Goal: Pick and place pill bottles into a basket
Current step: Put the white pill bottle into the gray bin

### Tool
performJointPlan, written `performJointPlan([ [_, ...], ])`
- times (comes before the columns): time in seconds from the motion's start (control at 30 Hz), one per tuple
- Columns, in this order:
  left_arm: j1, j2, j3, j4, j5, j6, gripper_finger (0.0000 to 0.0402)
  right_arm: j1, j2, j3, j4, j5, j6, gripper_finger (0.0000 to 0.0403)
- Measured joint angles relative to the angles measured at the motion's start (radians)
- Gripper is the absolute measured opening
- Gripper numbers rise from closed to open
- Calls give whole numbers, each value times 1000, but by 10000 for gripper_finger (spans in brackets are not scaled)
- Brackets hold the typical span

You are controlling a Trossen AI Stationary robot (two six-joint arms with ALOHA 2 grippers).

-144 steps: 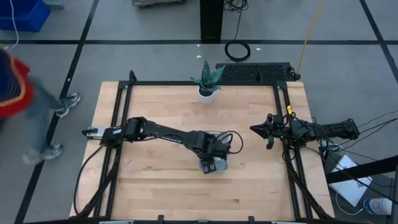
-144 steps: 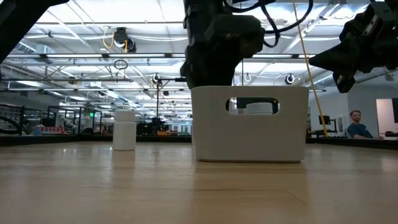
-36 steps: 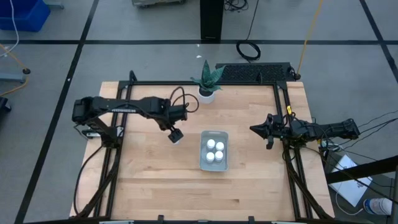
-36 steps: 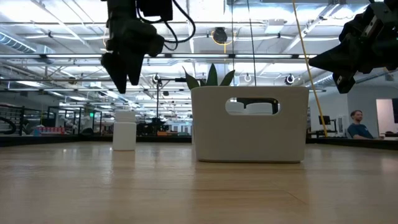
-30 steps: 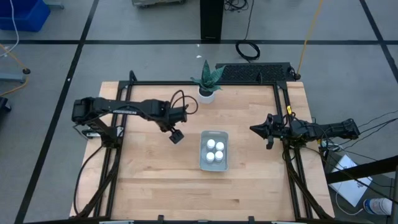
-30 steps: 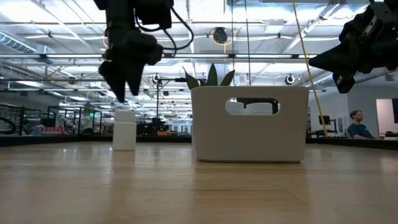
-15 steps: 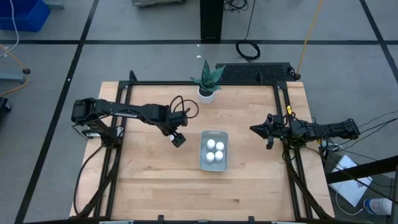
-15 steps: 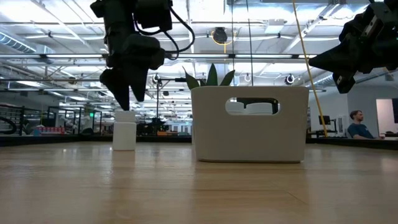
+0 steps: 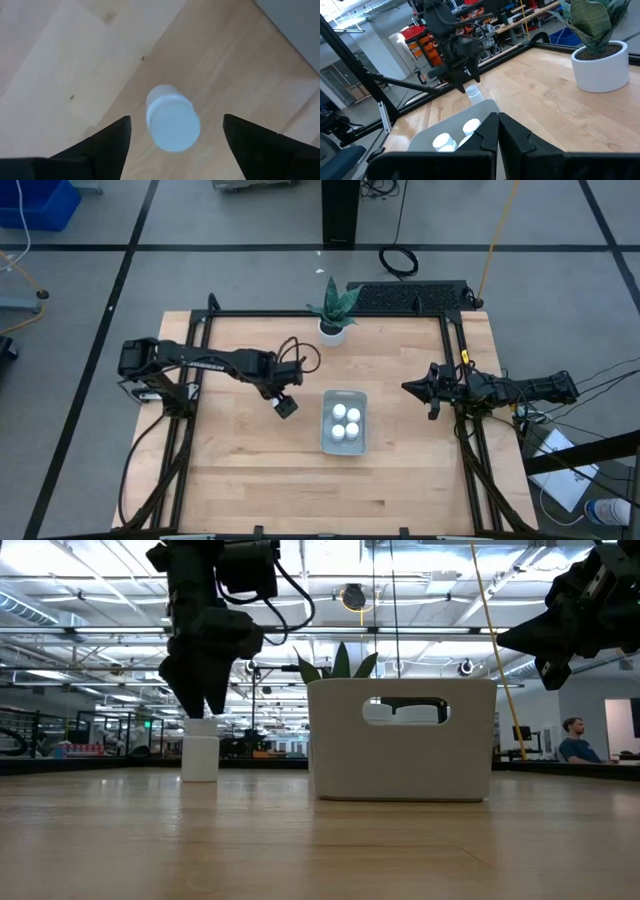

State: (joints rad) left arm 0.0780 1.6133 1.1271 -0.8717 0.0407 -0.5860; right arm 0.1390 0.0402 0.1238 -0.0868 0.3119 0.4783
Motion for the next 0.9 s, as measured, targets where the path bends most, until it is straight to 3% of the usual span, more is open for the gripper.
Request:
performJointPlan([
  [0.4, -13, 51, 0, -1, 13, 9, 308, 0, 0, 0, 3, 0, 0, 4],
  [0.9, -16, 56, 0, -25, -5, 4, 250, 0, 0, 0, 0, 0, 0, 4],
])
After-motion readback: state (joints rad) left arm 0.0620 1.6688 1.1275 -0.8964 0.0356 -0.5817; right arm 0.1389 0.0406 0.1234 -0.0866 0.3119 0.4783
